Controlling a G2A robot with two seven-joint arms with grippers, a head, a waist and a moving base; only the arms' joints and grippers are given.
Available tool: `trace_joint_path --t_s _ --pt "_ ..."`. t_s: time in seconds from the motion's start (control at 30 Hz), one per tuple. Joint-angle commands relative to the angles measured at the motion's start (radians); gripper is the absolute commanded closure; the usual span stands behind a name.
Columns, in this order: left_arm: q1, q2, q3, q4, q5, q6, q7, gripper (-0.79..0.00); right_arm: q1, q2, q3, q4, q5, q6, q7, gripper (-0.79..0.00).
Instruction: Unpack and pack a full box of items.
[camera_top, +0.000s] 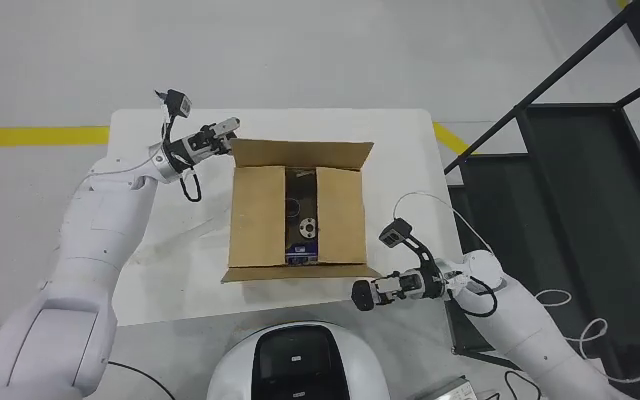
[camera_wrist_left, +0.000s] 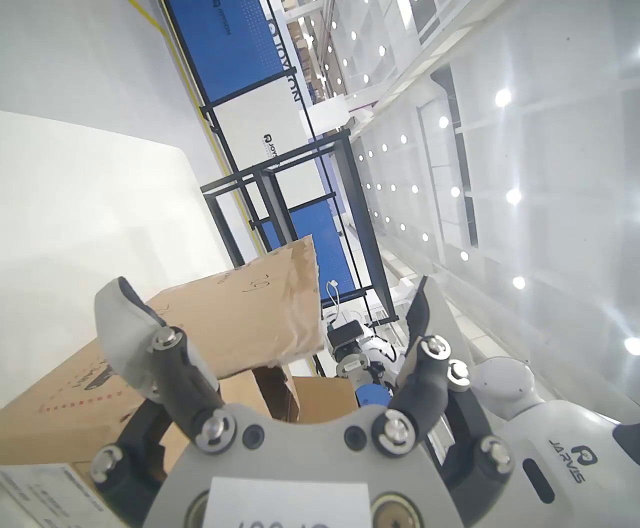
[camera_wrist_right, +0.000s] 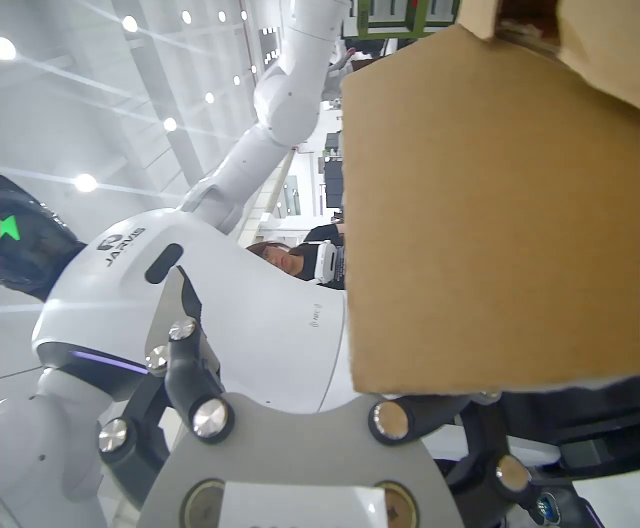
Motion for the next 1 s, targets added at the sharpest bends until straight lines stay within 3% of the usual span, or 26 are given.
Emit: trace_joint_path --t_s 0.0,0.23,0.5,0.97 --pt "0.021 0.014 0.008 -0.063 0.006 0.023 -0.023 -0.785 0.013 -0.004 0.005 -0.005 -0.005 -0.018 -0.018 -0.785" --pt "0.092 0.074 0.040 -0.229 0.057 0.055 -0.055 -0.785 0.044 -0.014 0.019 0.007 -0.082 -0.108 -0.109 -0.785" --pt "0.125 0.134 0.100 -0.305 0.099 0.059 -0.059 -0.785 0.098 -0.028 0.024 0.113 -0.178 -0.202 -0.251 -0.785" --pt "0.118 0.217 0.202 -0.341 0.088 0.014 -0.014 -0.785 0.236 -0.060 -0.032 0.164 -0.418 -0.098 -0.463 -0.785"
